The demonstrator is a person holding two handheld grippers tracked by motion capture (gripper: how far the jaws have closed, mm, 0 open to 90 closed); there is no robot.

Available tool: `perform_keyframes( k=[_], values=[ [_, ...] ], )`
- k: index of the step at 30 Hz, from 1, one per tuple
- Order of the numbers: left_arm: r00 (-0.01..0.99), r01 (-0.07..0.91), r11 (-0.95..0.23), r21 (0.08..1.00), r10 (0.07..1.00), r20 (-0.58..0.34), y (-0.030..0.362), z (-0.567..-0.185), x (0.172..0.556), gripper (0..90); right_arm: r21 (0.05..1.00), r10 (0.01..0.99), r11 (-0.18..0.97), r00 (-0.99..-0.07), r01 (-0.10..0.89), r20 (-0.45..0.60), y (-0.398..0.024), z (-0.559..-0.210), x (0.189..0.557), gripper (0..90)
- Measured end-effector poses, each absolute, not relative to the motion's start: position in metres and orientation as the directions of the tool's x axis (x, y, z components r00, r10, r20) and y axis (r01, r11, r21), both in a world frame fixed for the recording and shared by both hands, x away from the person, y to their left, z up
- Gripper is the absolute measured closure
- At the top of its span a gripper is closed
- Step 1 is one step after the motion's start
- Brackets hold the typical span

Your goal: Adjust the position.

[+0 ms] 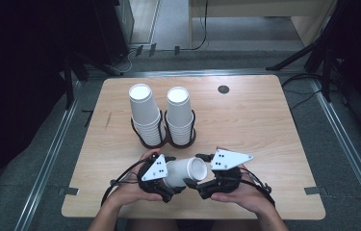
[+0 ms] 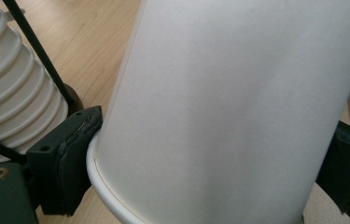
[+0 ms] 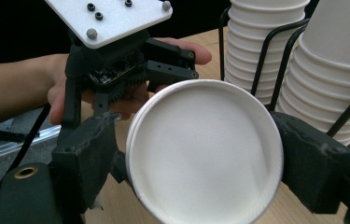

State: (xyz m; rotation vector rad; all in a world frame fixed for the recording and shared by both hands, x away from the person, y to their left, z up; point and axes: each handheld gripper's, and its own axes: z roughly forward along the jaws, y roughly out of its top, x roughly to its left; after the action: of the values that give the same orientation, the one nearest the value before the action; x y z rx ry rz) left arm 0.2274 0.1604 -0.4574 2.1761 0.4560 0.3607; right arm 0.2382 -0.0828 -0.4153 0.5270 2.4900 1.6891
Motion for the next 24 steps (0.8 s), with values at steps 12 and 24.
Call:
perform_keyframes(
  k=[12, 24],
  values=[
    [0.895, 0.176, -0.588, 0.789, 0.429, 0.121, 0.1580, -0.4569, 0.2260, 5.7, 0.905, 0.325, 0.352, -0.938, 0.241, 0.123, -0.0806, -0.4180, 0.2384, 19.3],
    [0.894, 0.168, -0.592, 0.788, 0.428, 0.131, 0.1588, -0.4557, 0.2257, 5.7, 0.888, 0.334, 0.366, -0.930, 0.279, 0.154, -0.0792, -0.4210, 0.2404, 21.2]
  ],
)
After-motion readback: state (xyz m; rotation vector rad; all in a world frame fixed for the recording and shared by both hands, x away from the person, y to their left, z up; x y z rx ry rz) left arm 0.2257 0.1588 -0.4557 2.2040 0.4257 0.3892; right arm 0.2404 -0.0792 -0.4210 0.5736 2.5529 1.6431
